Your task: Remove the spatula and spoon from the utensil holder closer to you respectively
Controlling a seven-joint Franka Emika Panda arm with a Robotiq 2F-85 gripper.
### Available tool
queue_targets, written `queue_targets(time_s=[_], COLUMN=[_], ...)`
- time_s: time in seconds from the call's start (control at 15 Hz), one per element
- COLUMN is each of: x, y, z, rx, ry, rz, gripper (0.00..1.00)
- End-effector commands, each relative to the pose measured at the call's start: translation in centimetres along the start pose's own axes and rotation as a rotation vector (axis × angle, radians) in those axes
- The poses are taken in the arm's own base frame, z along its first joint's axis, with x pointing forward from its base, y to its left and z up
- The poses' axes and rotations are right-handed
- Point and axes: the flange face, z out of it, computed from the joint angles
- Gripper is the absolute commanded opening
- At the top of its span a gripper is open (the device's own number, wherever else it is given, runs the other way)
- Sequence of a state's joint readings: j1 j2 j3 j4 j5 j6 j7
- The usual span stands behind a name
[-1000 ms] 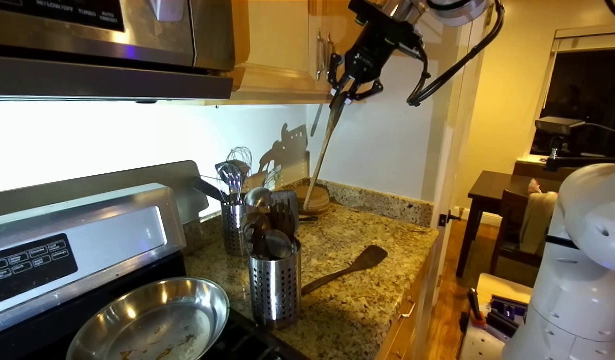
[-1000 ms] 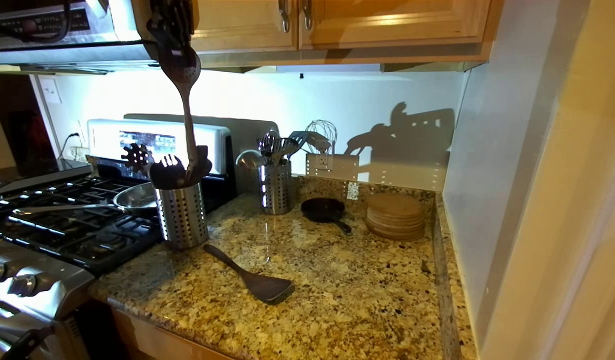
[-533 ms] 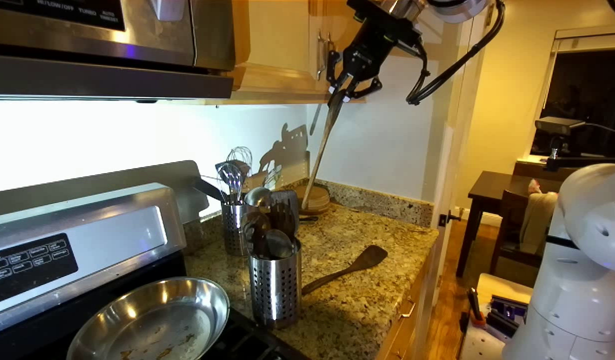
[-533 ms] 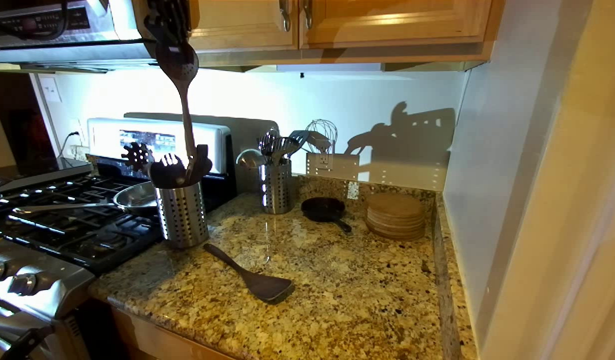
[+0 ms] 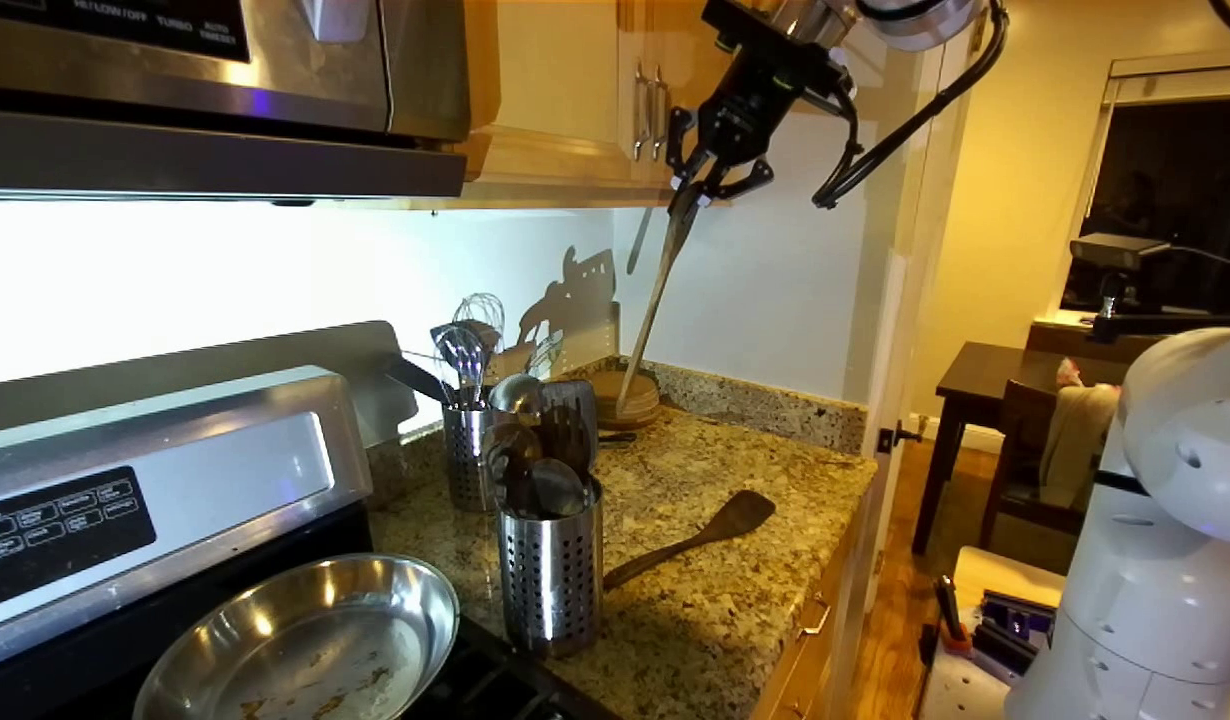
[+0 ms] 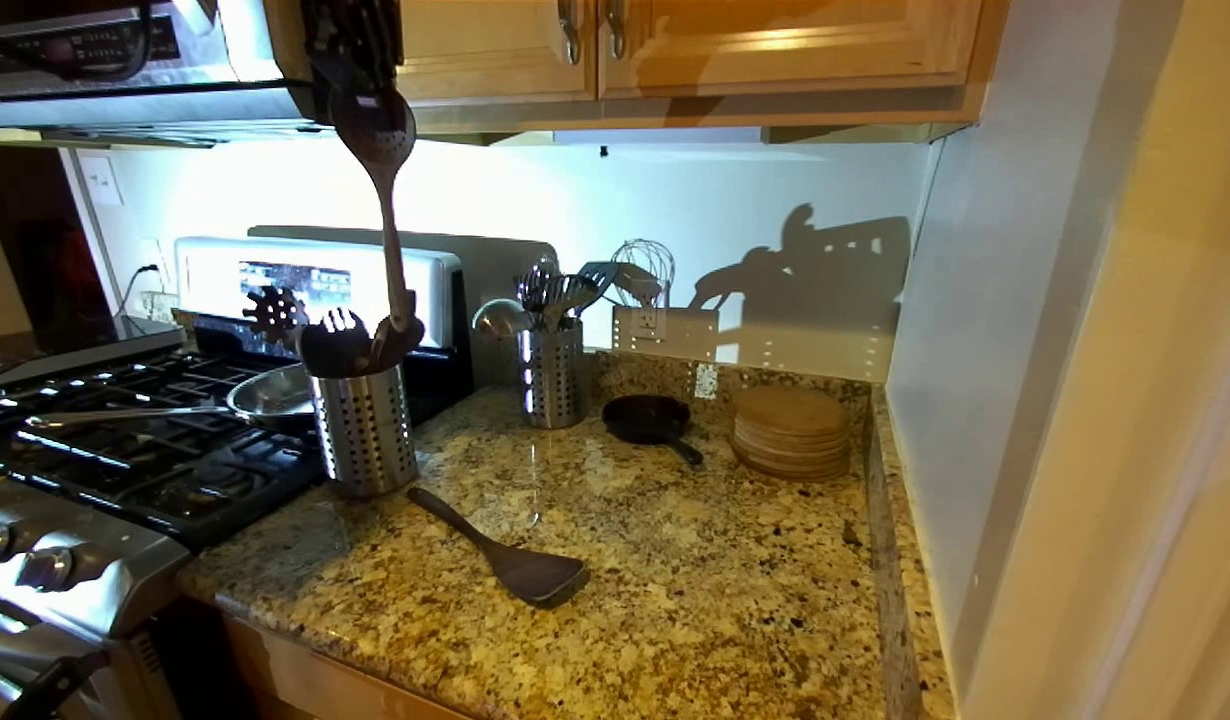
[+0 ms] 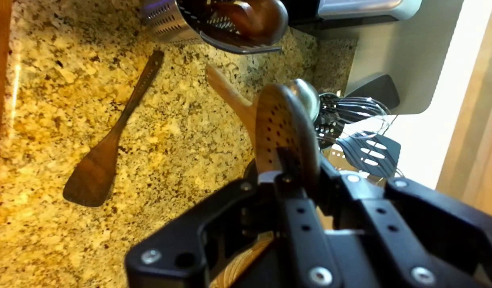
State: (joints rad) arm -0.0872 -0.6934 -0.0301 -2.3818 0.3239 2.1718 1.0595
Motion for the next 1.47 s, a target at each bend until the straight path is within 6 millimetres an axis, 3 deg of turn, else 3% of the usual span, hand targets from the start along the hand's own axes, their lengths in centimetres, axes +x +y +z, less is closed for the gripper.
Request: queue_targets(time_s=[0.0,0.4,0.87,1.13,1.4], x=[3.4,10.0,17.0,19.0,18.9], y=[1.0,3.9,7.7,9.6,10.2], z=[-0.1,3.2,9.3,12.1,13.1], rx=[-0.006,-0.043,-0.100,-0.122,-0.151], ry=[-0.032,-0.071,-0.144,-0.193,-0.188], rz=[0.116,0.314,0.531,0.629,0.644], gripper=[0.06,0.06,0.06,0.06,0.07])
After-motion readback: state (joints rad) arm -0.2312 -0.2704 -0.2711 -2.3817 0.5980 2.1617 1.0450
